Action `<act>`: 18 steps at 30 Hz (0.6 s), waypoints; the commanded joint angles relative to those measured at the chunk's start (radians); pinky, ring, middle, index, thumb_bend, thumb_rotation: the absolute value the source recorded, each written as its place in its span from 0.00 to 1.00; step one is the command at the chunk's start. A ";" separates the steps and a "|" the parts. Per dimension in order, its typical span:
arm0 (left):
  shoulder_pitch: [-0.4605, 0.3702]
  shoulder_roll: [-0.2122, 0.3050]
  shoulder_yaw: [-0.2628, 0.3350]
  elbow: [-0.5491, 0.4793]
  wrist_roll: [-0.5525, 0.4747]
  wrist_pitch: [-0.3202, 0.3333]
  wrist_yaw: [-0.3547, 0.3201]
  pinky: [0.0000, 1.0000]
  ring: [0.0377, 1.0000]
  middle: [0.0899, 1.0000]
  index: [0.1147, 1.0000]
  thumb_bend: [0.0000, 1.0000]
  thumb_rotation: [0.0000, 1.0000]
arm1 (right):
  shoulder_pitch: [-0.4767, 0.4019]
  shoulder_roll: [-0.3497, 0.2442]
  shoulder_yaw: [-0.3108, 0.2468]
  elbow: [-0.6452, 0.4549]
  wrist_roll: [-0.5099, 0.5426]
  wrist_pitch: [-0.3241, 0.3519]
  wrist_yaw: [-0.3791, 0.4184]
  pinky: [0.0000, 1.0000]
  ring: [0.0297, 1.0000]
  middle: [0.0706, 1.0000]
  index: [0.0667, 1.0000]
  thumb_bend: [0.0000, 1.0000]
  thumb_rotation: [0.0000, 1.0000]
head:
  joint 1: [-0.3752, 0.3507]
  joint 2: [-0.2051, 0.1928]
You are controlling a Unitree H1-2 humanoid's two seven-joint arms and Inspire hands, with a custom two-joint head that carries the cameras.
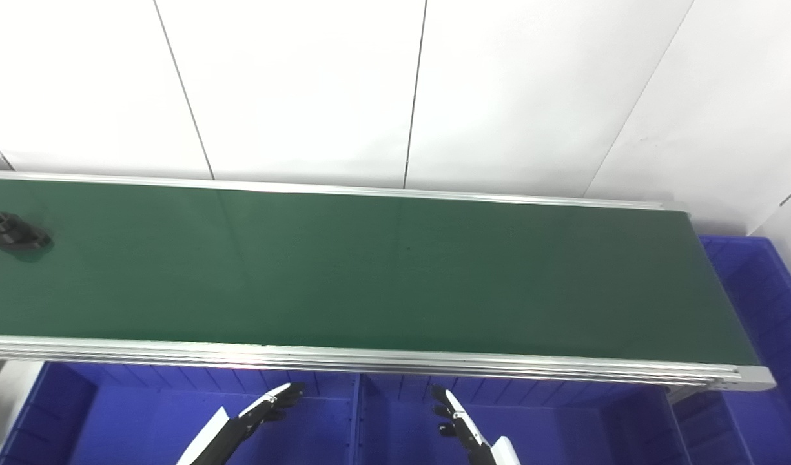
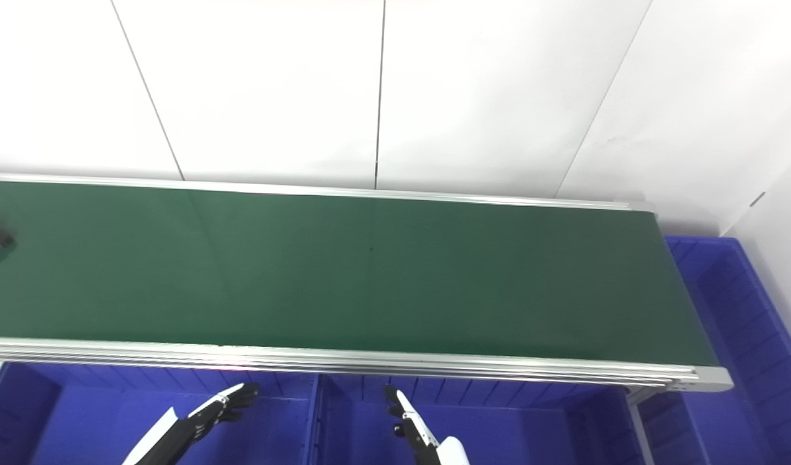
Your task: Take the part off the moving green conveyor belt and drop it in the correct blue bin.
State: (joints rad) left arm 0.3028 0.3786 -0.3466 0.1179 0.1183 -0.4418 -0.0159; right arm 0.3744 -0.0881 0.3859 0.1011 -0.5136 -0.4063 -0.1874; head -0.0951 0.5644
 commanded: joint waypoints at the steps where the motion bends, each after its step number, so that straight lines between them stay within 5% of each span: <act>1: 0.002 0.027 -0.004 -0.033 -0.024 -0.028 0.042 0.80 0.85 0.87 0.86 0.83 0.57 | 0.001 0.007 0.004 -0.023 0.002 -0.047 -0.003 0.75 0.86 0.92 0.96 0.79 0.40 | 0.001 0.001; 2: 0.009 0.028 -0.004 -0.048 -0.033 -0.028 0.048 0.79 0.84 0.86 0.86 0.84 0.56 | 0.005 0.008 0.003 -0.035 -0.001 -0.038 -0.002 0.76 0.86 0.92 0.97 0.79 0.40 | -0.011 0.050; 7: 0.047 0.038 0.017 -0.112 -0.072 -0.028 0.024 0.82 0.86 0.89 0.89 0.85 0.56 | 0.027 0.011 0.000 -0.102 0.009 -0.002 0.023 0.81 0.89 0.94 0.98 0.77 0.41 | -0.018 0.140; 18: 0.082 0.024 0.093 -0.149 -0.112 -0.028 -0.090 0.87 0.90 0.93 0.93 0.86 0.58 | 0.049 0.013 -0.021 -0.177 0.018 0.043 0.065 0.86 0.92 0.96 0.99 0.73 0.44 | 0.021 0.207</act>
State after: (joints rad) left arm 0.3763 0.3972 -0.2707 0.0081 0.0213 -0.4408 -0.0967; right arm 0.4158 -0.0825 0.3672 -0.0305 -0.5056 -0.3722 -0.1293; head -0.0783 0.7638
